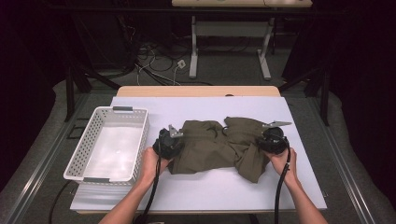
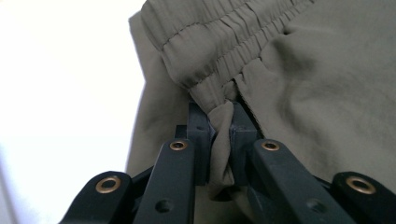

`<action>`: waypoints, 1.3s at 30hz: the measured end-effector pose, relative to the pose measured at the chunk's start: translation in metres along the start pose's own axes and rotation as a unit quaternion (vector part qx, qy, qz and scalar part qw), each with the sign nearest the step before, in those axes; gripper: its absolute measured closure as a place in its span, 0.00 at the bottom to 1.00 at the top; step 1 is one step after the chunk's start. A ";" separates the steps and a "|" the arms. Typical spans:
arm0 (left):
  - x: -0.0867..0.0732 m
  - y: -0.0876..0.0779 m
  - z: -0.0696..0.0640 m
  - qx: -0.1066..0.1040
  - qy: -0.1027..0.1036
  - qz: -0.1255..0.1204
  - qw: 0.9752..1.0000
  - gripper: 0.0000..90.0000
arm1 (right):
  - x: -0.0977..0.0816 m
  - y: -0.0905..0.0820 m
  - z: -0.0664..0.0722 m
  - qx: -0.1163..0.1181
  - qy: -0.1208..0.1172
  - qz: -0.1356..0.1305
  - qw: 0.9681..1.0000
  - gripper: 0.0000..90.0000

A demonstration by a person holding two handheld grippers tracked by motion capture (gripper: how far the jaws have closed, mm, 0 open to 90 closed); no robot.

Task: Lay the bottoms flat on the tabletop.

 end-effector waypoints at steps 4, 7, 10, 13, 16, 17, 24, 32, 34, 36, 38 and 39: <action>-0.002 0.000 0.002 -0.002 -0.004 0.008 1.000 0.93 | -0.008 0.012 -0.007 0.009 0.026 0.043 0.999 0.63; -0.003 0.003 0.000 -0.005 -0.006 0.011 1.000 0.93 | -0.013 0.017 -0.012 0.004 0.042 0.058 0.997 0.58; -0.004 0.005 -0.001 -0.007 -0.002 0.013 1.000 0.93 | -0.013 0.019 -0.011 0.010 0.031 0.058 0.998 0.71; -0.004 0.006 -0.002 -0.009 -0.003 0.015 1.000 0.93 | -0.012 0.017 -0.008 -0.007 0.013 0.053 0.998 0.91; -0.004 0.005 -0.001 -0.009 -0.002 0.018 1.000 0.93 | -0.011 0.014 -0.006 -0.010 0.011 0.053 0.998 0.96; -0.004 0.005 -0.001 -0.009 -0.002 0.017 1.000 0.93 | -0.010 0.014 -0.005 -0.012 0.008 0.052 0.999 0.97; -0.004 0.005 0.002 -0.005 -0.008 0.009 1.000 0.92 | 0.011 -0.027 -0.004 -0.074 -0.015 -0.025 0.997 0.97; -0.006 0.009 0.004 -0.019 -0.023 0.018 0.999 0.88 | -0.012 0.008 -0.020 -0.032 0.024 0.041 0.998 0.76; -0.005 0.007 0.006 -0.030 -0.034 0.014 0.999 0.85 | -0.009 0.004 -0.023 -0.024 0.035 0.030 0.999 0.65; -0.004 0.008 0.005 -0.038 -0.036 0.016 0.999 0.77 | -0.008 0.003 -0.023 -0.004 0.052 0.027 0.998 0.54; -0.005 0.011 0.002 -0.043 -0.038 0.024 0.998 0.71 | -0.011 0.009 -0.024 0.007 0.060 0.037 0.997 0.50; -0.005 0.013 0.000 -0.043 -0.035 0.026 0.998 0.67 | -0.013 0.013 -0.025 0.013 0.059 0.045 0.997 0.50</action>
Point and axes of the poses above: each handheld gripper's, and its own axes: y roughly forward along the jaws, x roughly out of its top, z roughly to its left, the point moved 4 cm from there along y, roughly forward along the jaws, and after that the axes turned 4 degrees about x, right-handed, at the moved point
